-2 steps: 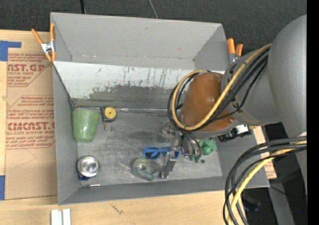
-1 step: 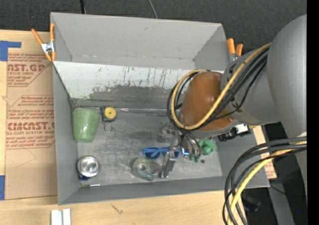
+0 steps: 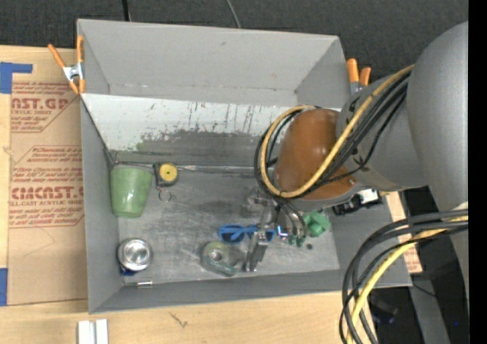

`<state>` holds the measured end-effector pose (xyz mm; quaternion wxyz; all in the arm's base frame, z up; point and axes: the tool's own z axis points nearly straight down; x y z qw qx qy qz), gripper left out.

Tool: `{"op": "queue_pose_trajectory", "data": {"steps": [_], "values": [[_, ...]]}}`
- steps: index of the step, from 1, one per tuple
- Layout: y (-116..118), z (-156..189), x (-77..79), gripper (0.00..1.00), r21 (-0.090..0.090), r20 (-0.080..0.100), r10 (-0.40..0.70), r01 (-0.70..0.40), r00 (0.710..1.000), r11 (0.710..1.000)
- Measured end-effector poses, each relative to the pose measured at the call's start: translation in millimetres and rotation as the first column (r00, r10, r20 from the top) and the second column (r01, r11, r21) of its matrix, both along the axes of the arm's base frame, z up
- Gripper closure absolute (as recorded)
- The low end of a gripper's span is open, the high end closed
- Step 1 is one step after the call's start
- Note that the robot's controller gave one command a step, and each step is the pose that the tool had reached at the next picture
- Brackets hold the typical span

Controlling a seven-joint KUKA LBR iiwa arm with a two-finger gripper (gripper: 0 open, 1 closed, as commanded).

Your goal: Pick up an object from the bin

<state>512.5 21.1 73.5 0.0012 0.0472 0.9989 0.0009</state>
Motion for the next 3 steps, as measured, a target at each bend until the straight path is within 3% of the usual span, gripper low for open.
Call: {"op": "queue_pose_trajectory", "data": {"steps": [1, 2, 3], "values": [[0.7, 0.4, 0.3, 0.00, 0.000, -0.001, 0.000, 0.000, 1.000, 1.000], [0.8, 1.4, 1.9, 1.00, 0.000, 0.004, 0.000, 0.000, 1.000, 1.000], [1.8, 12.3, 2.2, 1.00, 0.000, -0.001, 0.001, -0.001, 1.000, 1.000]]}}
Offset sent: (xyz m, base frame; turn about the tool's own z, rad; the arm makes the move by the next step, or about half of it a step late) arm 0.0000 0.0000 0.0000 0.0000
